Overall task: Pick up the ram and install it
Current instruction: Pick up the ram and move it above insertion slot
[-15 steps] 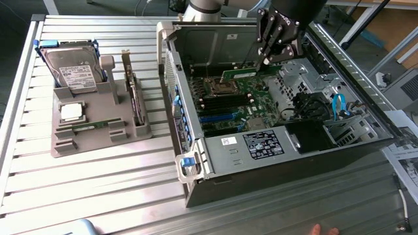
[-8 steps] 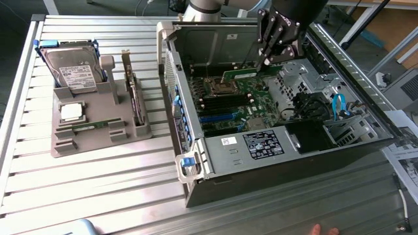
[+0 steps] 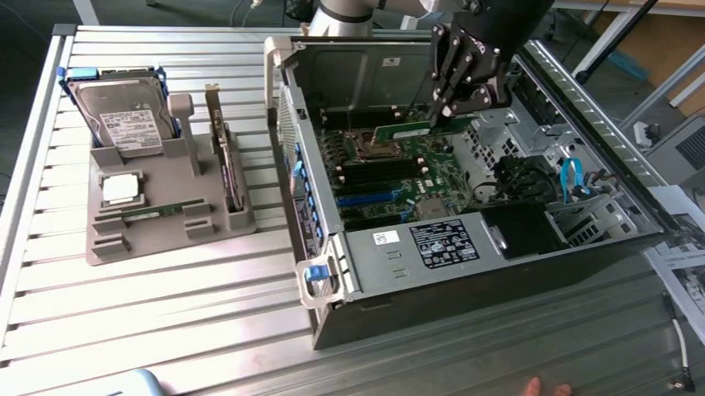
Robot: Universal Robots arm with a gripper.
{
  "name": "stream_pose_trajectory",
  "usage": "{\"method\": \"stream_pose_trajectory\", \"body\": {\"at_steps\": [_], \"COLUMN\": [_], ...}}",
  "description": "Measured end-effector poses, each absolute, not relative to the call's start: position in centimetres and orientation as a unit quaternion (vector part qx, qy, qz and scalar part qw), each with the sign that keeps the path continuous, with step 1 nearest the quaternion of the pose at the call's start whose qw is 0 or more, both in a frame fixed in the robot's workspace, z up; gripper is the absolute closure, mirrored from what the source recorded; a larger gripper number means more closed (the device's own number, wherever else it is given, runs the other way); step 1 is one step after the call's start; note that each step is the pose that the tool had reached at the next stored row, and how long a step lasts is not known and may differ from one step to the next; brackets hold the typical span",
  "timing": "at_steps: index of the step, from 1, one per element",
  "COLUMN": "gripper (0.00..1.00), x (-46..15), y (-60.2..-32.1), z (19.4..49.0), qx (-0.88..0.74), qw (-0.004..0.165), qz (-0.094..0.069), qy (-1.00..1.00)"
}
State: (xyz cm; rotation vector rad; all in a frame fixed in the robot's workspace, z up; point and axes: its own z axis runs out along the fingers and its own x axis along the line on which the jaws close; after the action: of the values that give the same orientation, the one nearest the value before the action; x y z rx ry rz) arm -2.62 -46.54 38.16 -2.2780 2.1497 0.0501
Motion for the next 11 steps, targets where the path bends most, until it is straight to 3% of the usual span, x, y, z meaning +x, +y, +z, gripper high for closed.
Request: {"method": "stream_pose_trajectory", "body": {"at_steps": [11], "gripper": [0.88], "x": [-2.62], "y": [-46.21], "z": [37.99], "qx": [-0.727], "qw": [0.005], "qz": [0.016], "qy": [0.686]}}
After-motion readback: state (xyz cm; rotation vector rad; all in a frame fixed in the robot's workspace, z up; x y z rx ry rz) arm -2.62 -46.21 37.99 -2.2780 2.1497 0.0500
